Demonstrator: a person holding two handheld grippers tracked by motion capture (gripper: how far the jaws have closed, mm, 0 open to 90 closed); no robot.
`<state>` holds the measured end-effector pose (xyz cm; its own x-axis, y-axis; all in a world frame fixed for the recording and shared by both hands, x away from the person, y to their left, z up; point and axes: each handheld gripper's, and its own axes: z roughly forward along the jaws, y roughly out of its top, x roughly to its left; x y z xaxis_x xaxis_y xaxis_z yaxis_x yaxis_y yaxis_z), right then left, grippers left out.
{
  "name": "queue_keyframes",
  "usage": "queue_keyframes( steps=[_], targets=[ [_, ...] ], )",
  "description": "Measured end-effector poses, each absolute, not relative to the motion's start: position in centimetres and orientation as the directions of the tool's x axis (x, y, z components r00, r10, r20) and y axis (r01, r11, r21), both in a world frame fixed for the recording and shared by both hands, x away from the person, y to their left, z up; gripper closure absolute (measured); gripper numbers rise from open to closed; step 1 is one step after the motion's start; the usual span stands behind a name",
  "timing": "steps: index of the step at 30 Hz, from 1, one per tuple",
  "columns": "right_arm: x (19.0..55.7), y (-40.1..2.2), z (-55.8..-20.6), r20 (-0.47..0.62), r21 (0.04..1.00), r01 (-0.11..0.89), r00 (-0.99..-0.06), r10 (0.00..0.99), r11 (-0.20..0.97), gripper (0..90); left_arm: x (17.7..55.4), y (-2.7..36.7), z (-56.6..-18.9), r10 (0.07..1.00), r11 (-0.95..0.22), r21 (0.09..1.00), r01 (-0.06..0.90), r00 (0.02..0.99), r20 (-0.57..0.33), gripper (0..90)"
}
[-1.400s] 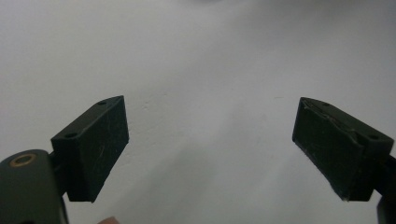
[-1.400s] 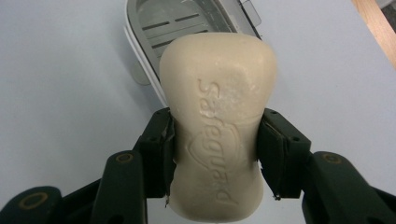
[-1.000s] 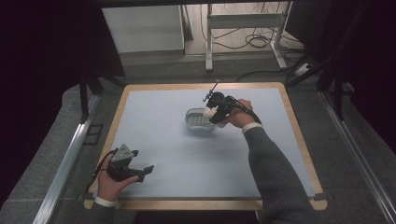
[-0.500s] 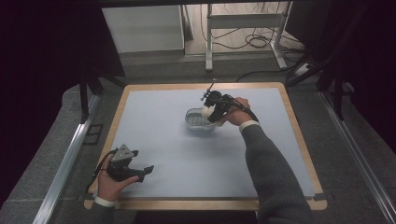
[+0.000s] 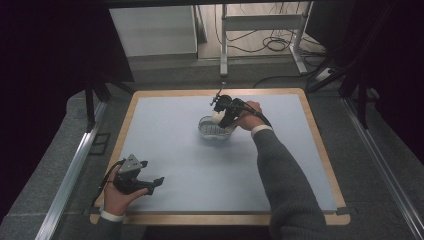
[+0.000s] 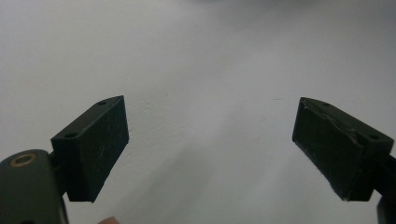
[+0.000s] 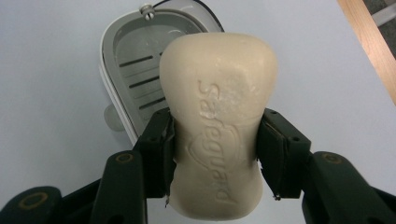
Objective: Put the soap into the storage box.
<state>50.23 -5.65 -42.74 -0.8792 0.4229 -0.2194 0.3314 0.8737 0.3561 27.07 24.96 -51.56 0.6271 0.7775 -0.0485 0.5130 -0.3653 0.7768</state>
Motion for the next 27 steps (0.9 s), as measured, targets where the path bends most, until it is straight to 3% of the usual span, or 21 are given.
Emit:
queue_keyframes(
  steps=[21, 27],
  targets=[
    [51.0, -2.9, -44.5, -0.245, 0.285, 0.272, -0.907, 0.344, 0.919, 49.7, 27.0, 25.1, -51.5, 0.779, -0.361, 0.781, 0.51, 0.625, -0.048, 11.4],
    [50.9, -2.9, -45.3, -0.223, 0.305, 0.299, -0.901, 0.373, 0.904, 49.1, 27.1, 25.0, -51.6, 0.778, -0.364, 0.779, 0.511, 0.626, -0.047, 11.3]
  ],
)
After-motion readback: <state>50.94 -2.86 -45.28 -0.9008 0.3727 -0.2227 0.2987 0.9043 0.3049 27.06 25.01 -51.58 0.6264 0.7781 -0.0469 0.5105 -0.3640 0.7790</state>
